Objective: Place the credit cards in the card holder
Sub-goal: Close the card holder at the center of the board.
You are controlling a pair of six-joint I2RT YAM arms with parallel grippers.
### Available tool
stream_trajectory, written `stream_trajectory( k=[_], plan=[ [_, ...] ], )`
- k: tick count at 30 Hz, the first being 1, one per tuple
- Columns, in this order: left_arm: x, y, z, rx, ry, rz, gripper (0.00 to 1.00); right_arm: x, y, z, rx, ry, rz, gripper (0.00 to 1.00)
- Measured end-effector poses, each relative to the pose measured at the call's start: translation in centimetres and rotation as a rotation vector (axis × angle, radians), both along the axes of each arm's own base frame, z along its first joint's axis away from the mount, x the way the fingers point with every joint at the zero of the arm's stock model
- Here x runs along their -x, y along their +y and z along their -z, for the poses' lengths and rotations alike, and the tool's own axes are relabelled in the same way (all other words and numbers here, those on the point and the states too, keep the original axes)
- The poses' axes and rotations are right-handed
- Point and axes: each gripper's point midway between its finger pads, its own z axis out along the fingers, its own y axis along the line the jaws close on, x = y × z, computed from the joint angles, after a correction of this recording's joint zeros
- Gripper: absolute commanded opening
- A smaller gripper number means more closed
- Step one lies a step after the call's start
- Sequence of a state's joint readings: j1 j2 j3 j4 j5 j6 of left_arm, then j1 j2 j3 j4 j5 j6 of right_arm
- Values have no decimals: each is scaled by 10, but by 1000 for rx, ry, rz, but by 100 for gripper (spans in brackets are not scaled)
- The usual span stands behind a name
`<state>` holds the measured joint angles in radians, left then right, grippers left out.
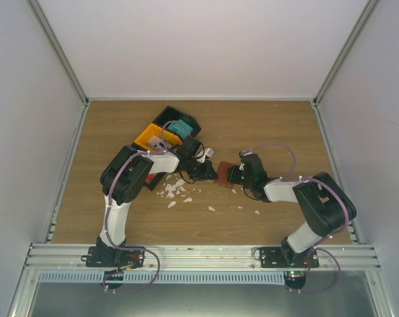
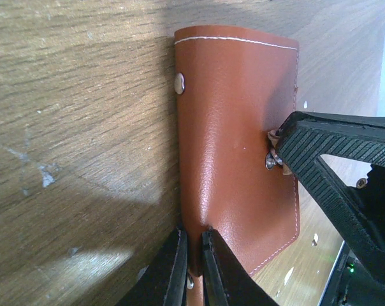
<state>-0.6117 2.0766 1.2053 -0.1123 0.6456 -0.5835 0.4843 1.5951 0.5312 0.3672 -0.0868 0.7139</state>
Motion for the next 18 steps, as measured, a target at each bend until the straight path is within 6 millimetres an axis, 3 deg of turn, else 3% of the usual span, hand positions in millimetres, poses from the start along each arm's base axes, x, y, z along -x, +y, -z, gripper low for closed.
stream_trajectory(
  k=[18],
  plan=[
    [0,0,0,0,-1,0,11,3,0,0,57,-44,-47,0]
  ],
)
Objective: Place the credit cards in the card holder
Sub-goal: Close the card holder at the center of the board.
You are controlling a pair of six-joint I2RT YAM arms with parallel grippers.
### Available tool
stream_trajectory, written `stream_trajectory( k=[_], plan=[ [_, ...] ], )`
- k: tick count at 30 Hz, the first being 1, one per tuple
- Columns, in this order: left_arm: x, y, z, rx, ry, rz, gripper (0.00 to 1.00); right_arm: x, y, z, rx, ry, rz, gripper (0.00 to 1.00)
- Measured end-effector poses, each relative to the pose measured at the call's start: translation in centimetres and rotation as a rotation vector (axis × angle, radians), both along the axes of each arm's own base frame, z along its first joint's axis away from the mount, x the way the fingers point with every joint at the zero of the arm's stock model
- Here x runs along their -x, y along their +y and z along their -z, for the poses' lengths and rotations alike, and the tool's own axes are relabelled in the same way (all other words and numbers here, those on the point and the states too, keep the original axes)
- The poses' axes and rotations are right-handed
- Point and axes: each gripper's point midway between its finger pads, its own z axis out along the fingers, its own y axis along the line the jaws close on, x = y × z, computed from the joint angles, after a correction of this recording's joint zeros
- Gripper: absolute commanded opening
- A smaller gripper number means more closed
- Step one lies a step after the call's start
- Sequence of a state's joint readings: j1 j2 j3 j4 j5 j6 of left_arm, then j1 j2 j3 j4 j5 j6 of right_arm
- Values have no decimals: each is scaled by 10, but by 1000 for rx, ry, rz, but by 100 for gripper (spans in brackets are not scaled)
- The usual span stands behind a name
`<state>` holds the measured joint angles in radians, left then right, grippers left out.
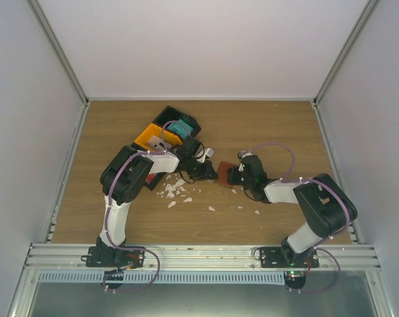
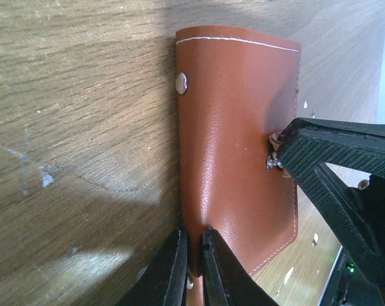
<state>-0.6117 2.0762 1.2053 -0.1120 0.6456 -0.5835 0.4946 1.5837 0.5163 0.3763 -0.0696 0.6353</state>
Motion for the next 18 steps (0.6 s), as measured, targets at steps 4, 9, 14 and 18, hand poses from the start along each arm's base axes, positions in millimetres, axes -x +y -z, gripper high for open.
stream_trajectory(
  k=[4,9,14,18],
  plan=[
    [0,0,0,0,0,0,11,0,0,0,11,-7,-12,0],
    [0,0,0,0,1,0,11,0,0,0,17,-10,-16,1],
    [0,0,0,0,0,0,11,2,-1,1,20,-14,-20,1],
    [0,0,0,0,0,0,11,3,-1,1,21,-18,-25,1]
  ],
)
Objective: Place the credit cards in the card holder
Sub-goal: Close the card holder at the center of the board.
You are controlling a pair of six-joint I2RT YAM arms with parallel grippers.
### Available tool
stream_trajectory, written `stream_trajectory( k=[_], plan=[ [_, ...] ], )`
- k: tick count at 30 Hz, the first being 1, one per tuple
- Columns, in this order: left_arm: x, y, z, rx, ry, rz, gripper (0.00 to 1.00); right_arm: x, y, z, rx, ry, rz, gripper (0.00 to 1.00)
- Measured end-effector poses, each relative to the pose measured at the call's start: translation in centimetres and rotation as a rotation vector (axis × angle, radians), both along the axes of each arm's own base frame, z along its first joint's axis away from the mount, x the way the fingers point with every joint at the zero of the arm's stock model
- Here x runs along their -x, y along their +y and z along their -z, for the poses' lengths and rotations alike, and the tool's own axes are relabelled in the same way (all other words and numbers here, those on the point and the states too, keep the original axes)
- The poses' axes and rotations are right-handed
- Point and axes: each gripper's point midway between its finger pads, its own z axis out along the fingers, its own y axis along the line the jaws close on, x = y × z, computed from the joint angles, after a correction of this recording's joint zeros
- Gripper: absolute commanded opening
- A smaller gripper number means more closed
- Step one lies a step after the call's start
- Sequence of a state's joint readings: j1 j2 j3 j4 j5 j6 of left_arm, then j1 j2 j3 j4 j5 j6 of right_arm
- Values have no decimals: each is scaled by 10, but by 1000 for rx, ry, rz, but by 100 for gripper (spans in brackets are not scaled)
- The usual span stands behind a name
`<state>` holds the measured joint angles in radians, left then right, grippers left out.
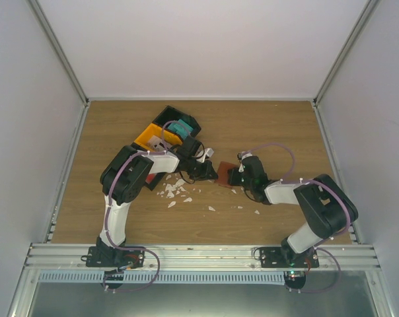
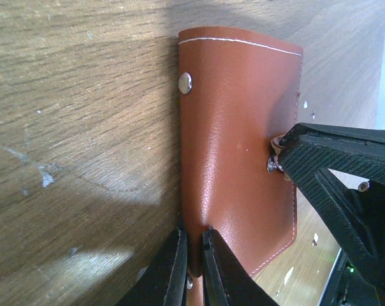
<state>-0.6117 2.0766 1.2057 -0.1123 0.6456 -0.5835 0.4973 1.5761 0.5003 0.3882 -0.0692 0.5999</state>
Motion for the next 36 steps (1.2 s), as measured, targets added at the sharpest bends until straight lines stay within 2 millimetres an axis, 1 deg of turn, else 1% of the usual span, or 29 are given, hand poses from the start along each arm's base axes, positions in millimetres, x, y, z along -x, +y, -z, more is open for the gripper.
stream_trajectory(
  k=[11,26,36],
  plan=[
    [0,0,0,-1,1,0,11,-1,5,1,-13,-3,-18,0],
    [0,-1,0,-5,3,0,11,1,3,3,-28,-19,-14,0],
    [0,-1,1,-3,4,2,11,4,1,6,-56,-45,30,0]
  ],
)
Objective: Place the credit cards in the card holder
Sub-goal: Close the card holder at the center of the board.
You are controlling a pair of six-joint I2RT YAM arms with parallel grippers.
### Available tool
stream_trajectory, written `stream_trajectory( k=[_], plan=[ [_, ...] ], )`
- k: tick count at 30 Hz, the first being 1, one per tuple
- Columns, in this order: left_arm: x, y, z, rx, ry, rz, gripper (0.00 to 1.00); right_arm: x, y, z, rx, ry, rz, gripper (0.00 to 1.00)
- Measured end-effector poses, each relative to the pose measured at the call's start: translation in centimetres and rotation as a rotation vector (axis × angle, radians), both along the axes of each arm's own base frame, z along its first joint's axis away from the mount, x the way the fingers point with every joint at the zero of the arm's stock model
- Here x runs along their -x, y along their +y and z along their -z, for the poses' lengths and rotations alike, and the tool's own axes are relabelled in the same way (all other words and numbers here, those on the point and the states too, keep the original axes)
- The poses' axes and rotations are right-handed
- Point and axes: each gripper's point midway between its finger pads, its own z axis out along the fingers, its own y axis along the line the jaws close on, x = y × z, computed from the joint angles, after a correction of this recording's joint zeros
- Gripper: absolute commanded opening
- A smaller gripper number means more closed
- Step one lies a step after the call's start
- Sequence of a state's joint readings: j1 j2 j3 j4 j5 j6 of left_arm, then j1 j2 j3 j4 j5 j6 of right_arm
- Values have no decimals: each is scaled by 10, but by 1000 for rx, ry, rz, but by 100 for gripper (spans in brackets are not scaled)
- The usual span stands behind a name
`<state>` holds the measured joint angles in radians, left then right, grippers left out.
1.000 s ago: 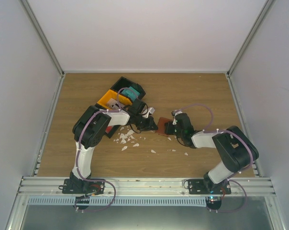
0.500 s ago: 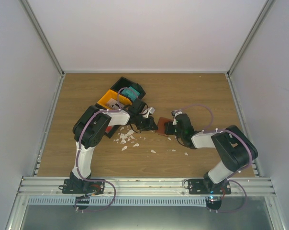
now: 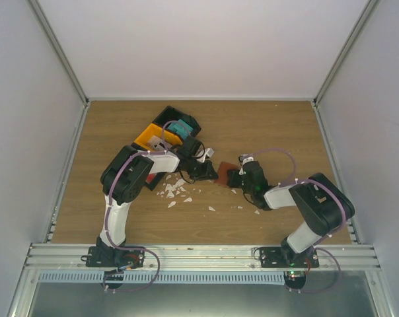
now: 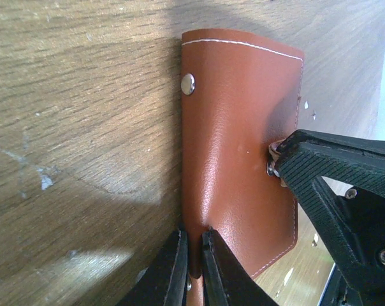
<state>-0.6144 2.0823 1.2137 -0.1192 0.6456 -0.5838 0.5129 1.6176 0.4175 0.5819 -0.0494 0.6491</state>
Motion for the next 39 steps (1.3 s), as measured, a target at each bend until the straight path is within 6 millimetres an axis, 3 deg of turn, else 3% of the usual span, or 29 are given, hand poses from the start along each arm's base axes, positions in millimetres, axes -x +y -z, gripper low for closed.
stream_trajectory(
  k=[29,39],
  plan=[
    [-1,-1,1,-11,51,-1,11,-4,5,3,31,-83,35,1],
    [-1,-2,1,-11,57,2,11,5,8,-2,65,-72,-34,0]
  ],
)
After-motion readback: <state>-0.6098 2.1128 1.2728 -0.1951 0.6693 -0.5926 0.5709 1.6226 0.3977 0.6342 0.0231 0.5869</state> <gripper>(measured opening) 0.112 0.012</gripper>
